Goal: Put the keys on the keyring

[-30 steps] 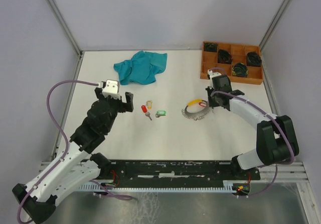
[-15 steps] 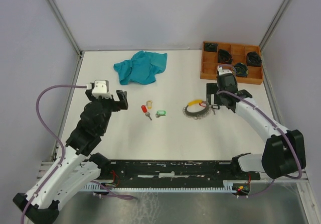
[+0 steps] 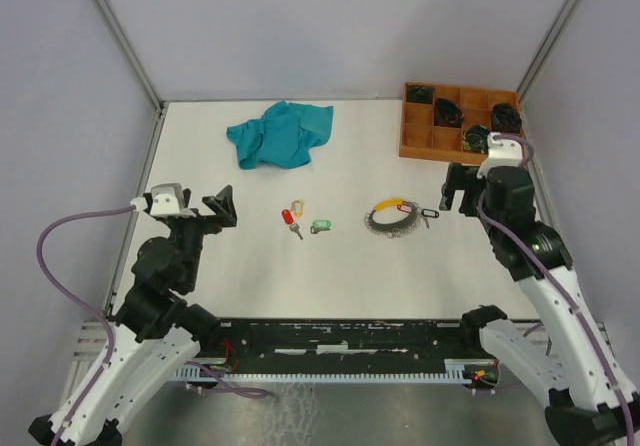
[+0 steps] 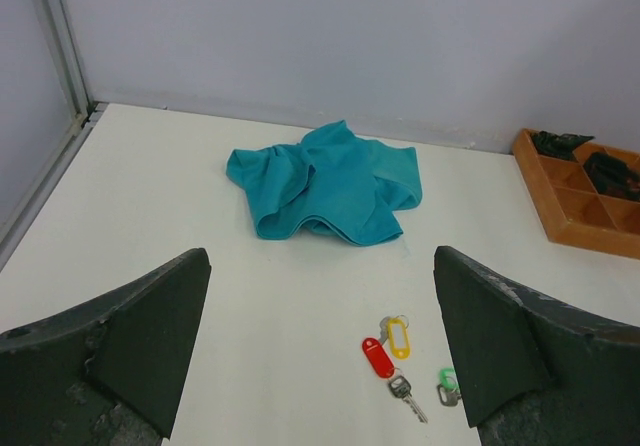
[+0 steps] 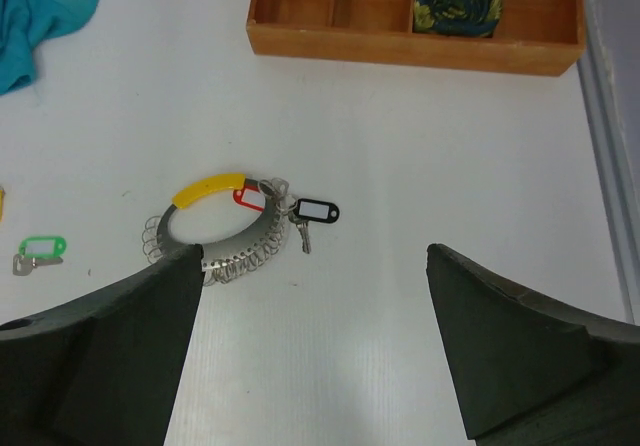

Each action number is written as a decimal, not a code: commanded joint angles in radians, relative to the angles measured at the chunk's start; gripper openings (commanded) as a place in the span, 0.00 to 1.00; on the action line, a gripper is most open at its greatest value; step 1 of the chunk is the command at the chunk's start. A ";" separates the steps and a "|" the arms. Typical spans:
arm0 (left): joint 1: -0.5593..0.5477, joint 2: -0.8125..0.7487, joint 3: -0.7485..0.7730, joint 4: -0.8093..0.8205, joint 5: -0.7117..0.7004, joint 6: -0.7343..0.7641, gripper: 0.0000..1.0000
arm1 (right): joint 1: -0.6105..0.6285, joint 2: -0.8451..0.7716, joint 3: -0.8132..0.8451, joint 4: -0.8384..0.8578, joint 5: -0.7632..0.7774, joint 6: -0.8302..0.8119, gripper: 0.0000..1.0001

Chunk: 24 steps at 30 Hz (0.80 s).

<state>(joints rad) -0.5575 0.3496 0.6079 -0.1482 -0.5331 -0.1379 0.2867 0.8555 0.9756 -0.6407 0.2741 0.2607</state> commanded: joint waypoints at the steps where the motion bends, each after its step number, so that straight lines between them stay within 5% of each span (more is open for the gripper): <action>1: 0.007 0.015 -0.016 0.065 -0.038 -0.033 0.99 | -0.003 -0.146 -0.053 0.001 0.036 -0.072 1.00; 24: 0.008 -0.003 -0.043 0.080 -0.013 -0.076 0.99 | -0.003 -0.217 -0.127 0.026 -0.006 -0.117 1.00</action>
<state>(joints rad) -0.5556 0.3542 0.5690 -0.1238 -0.5465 -0.1898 0.2859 0.6418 0.8482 -0.6598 0.2874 0.1581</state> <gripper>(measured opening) 0.993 0.998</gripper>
